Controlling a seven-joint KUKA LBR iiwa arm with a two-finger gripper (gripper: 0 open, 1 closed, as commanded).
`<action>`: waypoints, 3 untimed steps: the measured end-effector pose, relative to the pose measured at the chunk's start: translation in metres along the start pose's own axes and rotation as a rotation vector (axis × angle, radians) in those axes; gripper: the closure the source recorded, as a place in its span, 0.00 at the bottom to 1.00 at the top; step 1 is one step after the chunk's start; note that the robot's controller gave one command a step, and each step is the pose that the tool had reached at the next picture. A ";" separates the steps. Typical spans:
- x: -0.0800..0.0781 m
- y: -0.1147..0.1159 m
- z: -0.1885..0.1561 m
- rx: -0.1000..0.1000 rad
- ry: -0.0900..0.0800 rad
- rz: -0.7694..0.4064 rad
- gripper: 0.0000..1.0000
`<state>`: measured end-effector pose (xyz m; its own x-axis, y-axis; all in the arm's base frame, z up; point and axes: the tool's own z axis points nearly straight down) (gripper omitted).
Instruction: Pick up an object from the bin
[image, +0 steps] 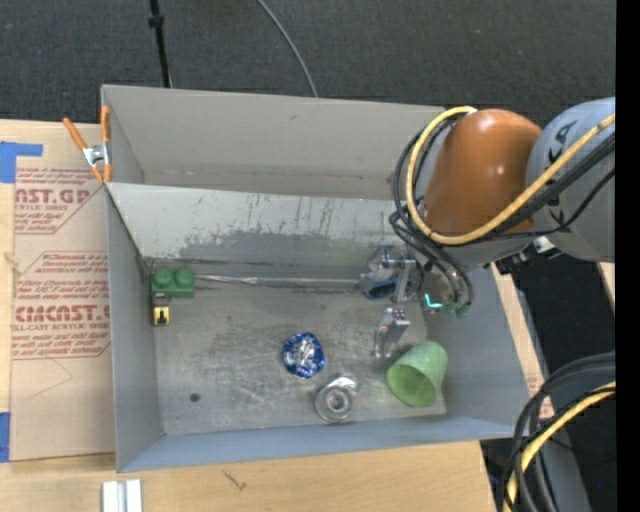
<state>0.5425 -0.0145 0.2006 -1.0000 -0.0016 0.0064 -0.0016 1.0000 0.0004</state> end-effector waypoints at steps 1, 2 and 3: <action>-0.013 0.033 -0.031 0.000 -0.011 -0.200 0.00; 0.042 0.079 0.103 -0.001 0.000 -0.389 0.00; 0.021 0.036 0.123 -0.013 -0.011 -0.332 0.00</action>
Offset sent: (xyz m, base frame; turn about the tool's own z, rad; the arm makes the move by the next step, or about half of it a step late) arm 0.0125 0.0316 0.0302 -0.1986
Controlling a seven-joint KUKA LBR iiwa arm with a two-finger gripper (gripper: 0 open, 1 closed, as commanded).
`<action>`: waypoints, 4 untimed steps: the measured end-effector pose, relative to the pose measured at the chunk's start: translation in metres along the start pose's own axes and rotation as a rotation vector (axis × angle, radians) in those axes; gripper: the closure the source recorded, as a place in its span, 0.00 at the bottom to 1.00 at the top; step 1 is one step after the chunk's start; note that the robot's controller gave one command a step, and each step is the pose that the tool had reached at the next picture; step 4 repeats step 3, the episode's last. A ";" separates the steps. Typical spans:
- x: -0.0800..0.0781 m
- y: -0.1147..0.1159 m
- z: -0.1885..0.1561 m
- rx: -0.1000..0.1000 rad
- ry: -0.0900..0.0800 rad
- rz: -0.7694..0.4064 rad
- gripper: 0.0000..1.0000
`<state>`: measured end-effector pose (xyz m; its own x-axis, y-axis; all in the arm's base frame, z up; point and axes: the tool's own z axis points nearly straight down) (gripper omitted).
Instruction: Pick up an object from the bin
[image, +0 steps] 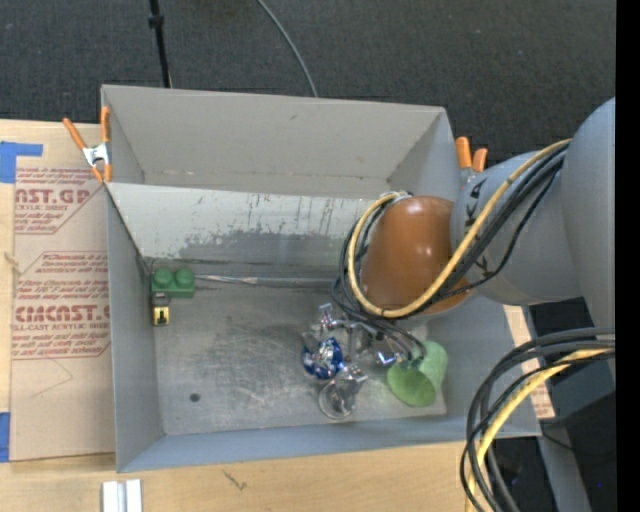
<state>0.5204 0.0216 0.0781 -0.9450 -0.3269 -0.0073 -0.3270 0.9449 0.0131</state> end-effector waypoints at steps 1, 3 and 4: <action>-0.002 -0.001 -0.001 0.008 -0.012 -0.004 1.00; -0.011 -0.016 -0.143 0.012 0.006 -0.602 1.00; -0.011 -0.016 -0.143 0.012 0.006 -0.602 1.00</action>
Offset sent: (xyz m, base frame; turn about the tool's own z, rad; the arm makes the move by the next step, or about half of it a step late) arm 0.0000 0.0000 0.0000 0.0000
